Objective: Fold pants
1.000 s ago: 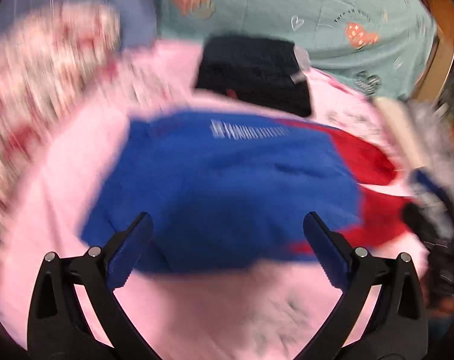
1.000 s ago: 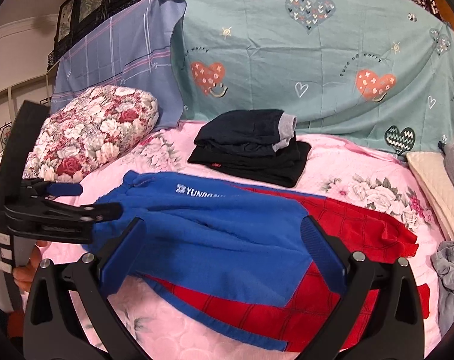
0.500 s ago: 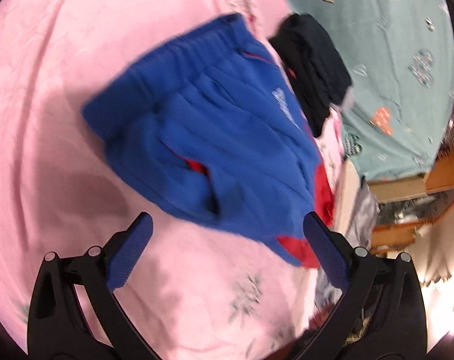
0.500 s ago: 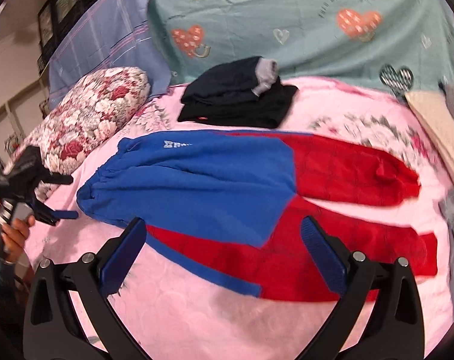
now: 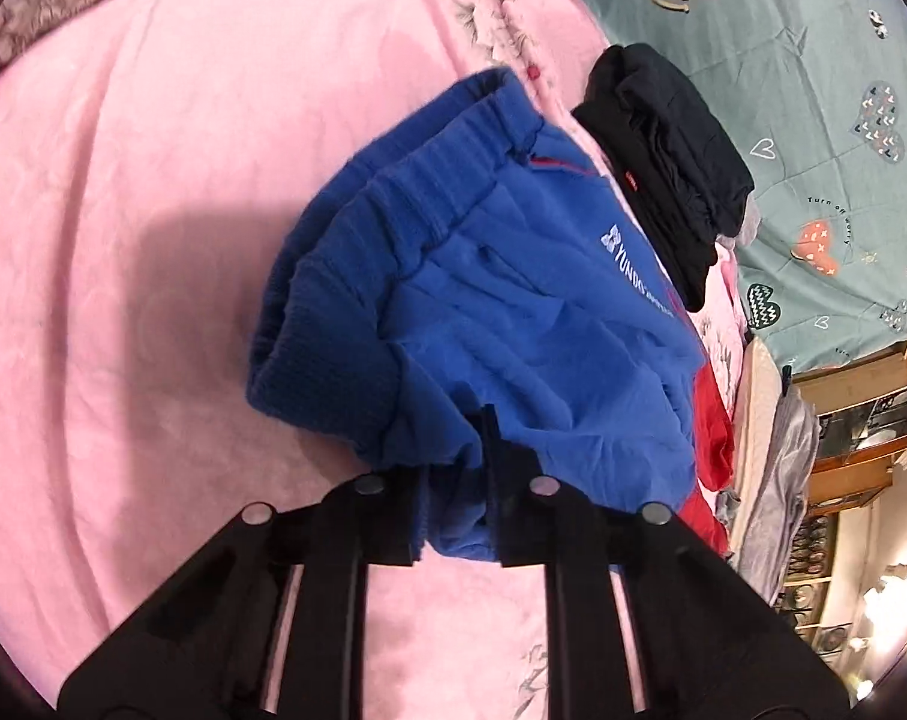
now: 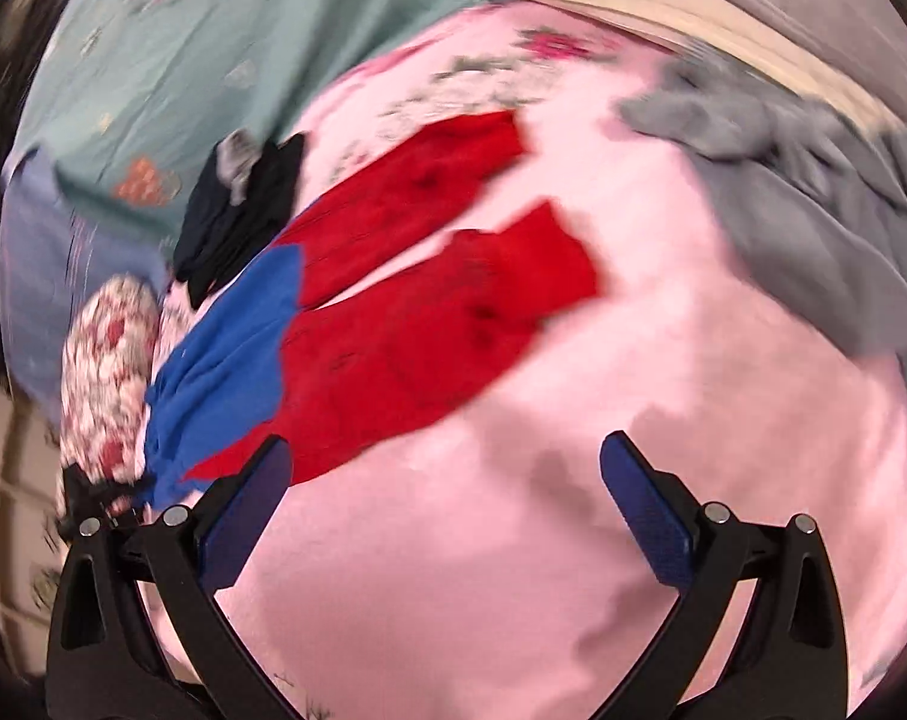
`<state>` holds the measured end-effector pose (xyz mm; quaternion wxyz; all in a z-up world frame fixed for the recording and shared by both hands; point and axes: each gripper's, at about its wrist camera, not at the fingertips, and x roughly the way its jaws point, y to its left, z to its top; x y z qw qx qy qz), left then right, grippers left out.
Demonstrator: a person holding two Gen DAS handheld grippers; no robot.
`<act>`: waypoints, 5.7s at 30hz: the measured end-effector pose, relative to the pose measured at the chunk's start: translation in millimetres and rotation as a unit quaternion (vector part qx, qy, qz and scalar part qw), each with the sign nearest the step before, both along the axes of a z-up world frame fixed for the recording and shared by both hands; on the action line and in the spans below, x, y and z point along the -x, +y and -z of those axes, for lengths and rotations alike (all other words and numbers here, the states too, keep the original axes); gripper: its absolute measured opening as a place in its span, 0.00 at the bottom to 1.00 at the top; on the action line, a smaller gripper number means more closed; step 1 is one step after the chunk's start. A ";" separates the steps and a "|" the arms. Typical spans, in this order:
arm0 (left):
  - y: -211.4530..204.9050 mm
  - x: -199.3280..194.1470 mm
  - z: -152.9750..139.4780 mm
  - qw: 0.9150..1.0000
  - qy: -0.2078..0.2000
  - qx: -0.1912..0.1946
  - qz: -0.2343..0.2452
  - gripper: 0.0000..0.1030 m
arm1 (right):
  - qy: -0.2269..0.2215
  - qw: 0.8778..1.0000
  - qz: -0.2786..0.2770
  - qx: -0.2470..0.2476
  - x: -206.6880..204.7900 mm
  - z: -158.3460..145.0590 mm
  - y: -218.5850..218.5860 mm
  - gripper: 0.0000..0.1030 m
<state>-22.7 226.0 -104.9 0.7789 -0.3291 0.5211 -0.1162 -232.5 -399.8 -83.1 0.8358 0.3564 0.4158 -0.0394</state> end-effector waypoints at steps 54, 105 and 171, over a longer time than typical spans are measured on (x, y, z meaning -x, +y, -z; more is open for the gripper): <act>41.2 -20.3 -90.0 0.971 -0.123 -0.203 0.019 0.95 | -0.042 0.998 -0.056 0.004 -88.7 -40.7 -21.6 0.67; -5.3 -153.9 -34.6 0.965 -0.081 -0.233 0.084 0.85 | -0.014 0.885 -0.415 0.213 -321.3 -28.7 145.3 0.67; -15.3 75.4 -68.3 0.896 -0.234 -0.286 0.248 0.40 | -0.115 0.763 -0.579 0.264 -139.7 -56.6 221.5 0.05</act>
